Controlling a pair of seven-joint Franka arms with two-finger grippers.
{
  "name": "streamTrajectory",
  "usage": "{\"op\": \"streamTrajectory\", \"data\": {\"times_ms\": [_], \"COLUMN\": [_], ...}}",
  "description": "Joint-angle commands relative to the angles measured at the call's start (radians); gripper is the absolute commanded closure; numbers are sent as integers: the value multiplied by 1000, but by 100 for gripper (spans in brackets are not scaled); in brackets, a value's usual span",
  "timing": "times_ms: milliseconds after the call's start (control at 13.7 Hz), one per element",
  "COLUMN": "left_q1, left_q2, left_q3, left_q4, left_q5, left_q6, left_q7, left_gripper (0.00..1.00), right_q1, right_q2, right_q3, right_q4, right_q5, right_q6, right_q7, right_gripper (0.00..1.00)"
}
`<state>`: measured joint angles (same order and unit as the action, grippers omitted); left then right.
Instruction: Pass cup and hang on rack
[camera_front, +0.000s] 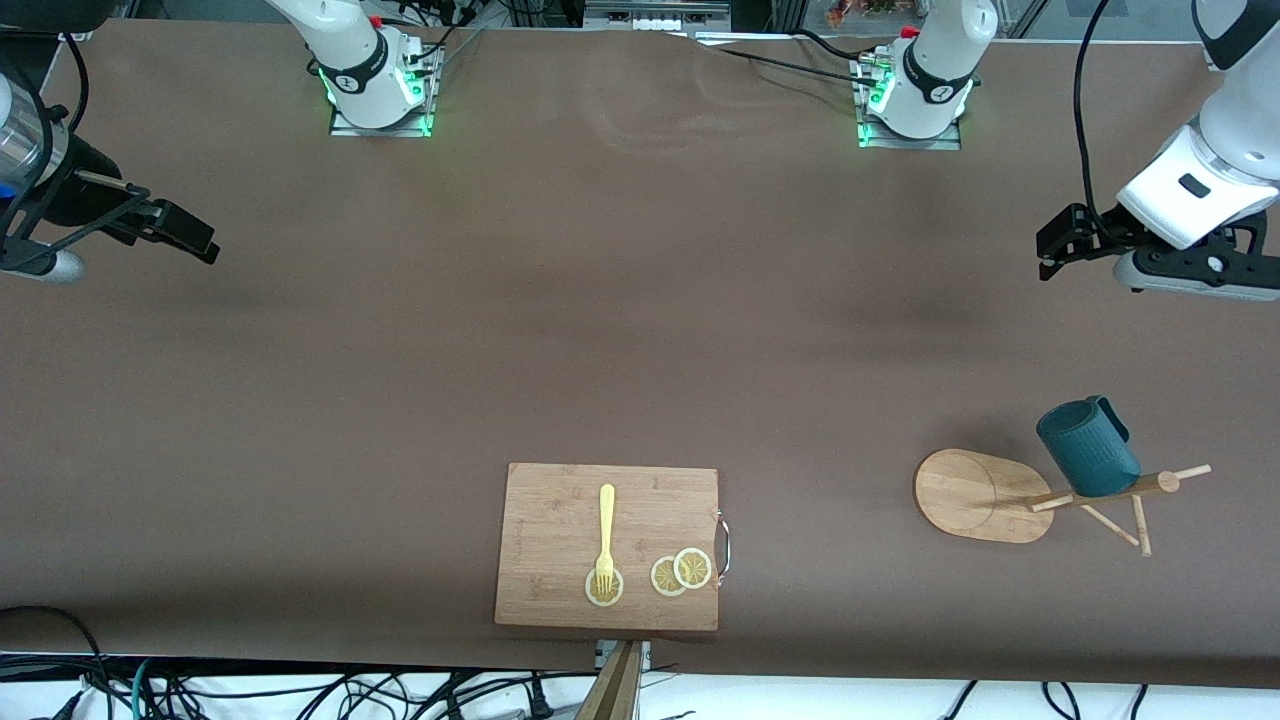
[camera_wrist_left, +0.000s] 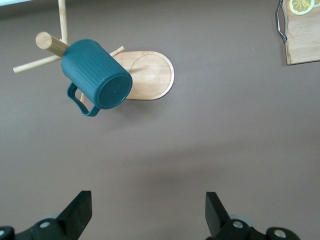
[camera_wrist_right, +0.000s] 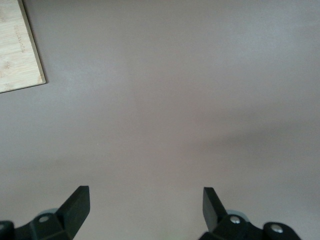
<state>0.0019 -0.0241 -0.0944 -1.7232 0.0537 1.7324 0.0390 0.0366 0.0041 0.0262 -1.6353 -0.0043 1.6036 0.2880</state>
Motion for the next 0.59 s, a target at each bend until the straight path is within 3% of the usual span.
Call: {"op": "streamTrajectory", "data": {"times_ms": [0,512], "left_q1": [7,-6], "left_q2": [0,-2], "left_q3": [-1,5], "left_q4": [-27,-26], "left_q5": [-23,-25], "left_q6": [30,26], "left_q7": [-10,-11], "left_gripper": [0,0], "right_q1": [-6,-7], "right_q2": [2,2], "right_q3": [9,9], "right_q4": [17,17], "right_q5": [17,18], "right_q6": [-8,-10], "right_q7": [8,8], "right_gripper": [0,0]}}
